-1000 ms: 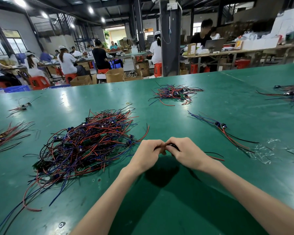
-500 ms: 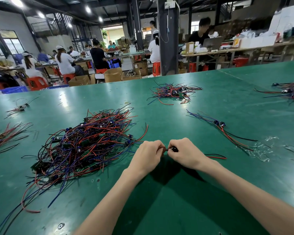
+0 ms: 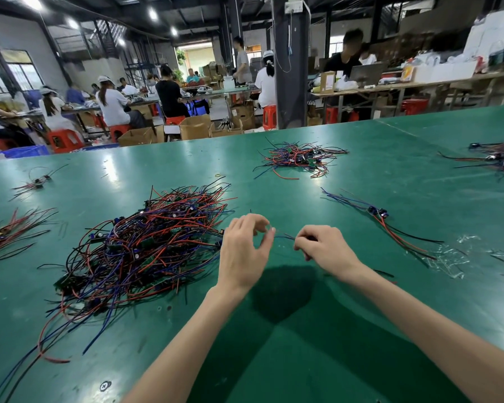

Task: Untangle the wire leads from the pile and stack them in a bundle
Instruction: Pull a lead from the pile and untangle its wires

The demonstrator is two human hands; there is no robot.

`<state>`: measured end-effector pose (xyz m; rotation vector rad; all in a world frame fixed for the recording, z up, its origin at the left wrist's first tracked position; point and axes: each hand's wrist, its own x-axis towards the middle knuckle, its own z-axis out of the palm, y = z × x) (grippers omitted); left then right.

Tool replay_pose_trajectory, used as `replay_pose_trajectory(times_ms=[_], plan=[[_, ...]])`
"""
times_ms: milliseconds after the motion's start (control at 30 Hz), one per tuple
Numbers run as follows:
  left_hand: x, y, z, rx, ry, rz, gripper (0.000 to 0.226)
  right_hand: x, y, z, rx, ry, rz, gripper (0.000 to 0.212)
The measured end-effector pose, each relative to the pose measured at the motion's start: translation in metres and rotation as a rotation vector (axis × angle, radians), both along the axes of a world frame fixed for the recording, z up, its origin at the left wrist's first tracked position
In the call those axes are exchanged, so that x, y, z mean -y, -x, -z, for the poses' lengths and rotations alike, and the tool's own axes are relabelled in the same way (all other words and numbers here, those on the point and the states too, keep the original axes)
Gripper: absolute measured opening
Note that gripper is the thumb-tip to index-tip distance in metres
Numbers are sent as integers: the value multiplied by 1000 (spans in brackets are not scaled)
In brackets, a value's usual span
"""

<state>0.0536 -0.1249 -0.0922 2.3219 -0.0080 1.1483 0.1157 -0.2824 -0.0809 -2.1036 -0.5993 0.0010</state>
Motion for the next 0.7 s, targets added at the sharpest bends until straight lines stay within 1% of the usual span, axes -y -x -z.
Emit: replay_pose_trajectory(times_ms=[33,100,167,233,367,433,500,600,700], plan=[[3,0,0,-38,151,41,5,-1,1,-2,-20,-47,2,17],[8,-3,2,-225,406,137,14,-3,6,-3,-11,-91,-3,17],[13,-4,6,-366,535,222,18,-7,11,-1,11,-101,-22,18],[18,-3,8,-378,684,299,16,-9,14,0,-26,-120,-56,22],[24,-1,8,-384,1028,390,11,-11,14,0,-190,-196,-81,24],[26,-1,7,-397,1121,413,9,-13,15,0,-272,-248,-94,25],[25,-2,6,-390,1156,408,8,-13,16,-1,-314,-290,-110,26],[23,-2,4,-369,1161,400,9,-13,16,-1,-298,-289,-124,26],[21,-3,4,-349,1153,415,20,-13,16,1,-250,-271,-131,28]])
